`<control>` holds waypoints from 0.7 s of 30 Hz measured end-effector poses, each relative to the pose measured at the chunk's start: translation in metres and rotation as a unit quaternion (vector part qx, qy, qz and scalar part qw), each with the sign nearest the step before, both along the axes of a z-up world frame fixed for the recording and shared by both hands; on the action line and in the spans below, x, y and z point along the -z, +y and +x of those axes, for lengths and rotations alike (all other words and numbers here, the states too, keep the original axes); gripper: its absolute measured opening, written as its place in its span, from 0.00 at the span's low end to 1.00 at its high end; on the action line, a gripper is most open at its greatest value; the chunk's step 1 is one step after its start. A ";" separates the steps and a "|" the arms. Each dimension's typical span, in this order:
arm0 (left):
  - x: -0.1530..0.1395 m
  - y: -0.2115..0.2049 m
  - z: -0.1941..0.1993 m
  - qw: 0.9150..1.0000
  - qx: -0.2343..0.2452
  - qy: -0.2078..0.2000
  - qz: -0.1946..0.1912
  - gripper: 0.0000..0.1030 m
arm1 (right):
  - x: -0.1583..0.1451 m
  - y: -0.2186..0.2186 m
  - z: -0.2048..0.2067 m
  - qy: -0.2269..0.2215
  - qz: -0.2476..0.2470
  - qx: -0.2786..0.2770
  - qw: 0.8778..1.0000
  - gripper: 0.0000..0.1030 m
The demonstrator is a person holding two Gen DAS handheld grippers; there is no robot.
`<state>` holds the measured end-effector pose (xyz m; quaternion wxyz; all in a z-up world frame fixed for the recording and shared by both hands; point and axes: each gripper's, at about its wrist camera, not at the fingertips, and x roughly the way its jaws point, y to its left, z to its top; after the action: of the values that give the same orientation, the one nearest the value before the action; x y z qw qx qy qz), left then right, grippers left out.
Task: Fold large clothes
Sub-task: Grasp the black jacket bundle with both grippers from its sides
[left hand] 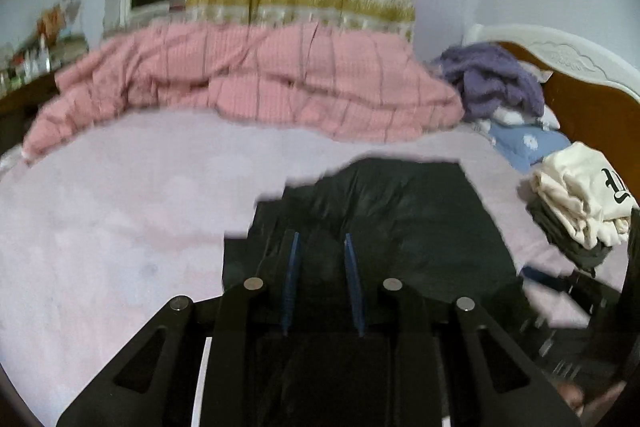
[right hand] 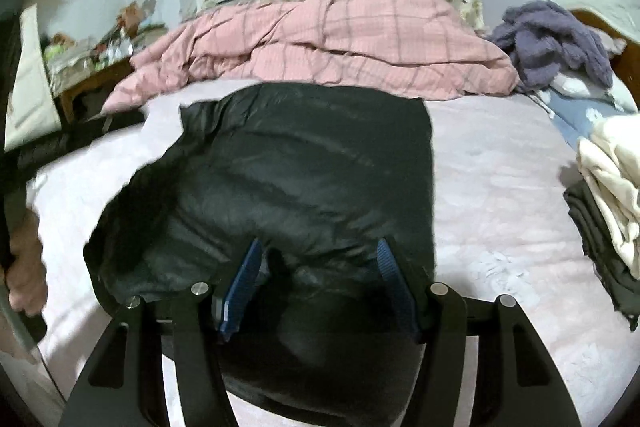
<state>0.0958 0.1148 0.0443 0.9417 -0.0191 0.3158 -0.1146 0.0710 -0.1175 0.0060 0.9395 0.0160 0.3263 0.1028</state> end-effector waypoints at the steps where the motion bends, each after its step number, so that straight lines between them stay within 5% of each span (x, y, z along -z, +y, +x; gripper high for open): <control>1: 0.006 0.004 0.001 1.000 0.002 0.015 0.002 0.23 | -0.002 -0.006 0.001 -0.001 0.007 0.007 1.000 0.67; 4: 0.024 0.014 0.002 0.999 0.004 0.049 0.005 0.34 | -0.003 -0.021 0.000 -0.002 0.011 0.022 1.000 0.67; 9: 0.041 0.029 -0.008 0.996 0.010 0.083 -0.022 0.75 | -0.001 -0.040 0.001 0.004 0.026 0.045 0.999 0.77; 12: 0.046 0.034 -0.014 0.996 0.010 0.087 -0.017 0.81 | 0.004 -0.044 0.002 0.014 0.034 0.044 0.998 0.80; 14: 0.046 0.040 -0.016 0.994 0.015 0.096 -0.045 0.82 | 0.008 -0.045 0.003 0.018 0.037 0.046 0.998 0.83; 17: 0.044 0.052 -0.019 0.987 0.028 0.110 -0.115 1.00 | 0.013 -0.047 0.004 0.028 0.063 0.045 0.997 0.83; 21: 0.049 0.049 -0.016 0.977 0.053 0.144 -0.145 1.00 | 0.018 -0.042 0.001 0.041 0.103 0.029 0.993 0.83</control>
<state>0.0799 0.1638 -0.0051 0.8662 -0.1550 0.4284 -0.2054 0.0720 -0.1595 -0.0120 0.9215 0.1264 0.3513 0.1074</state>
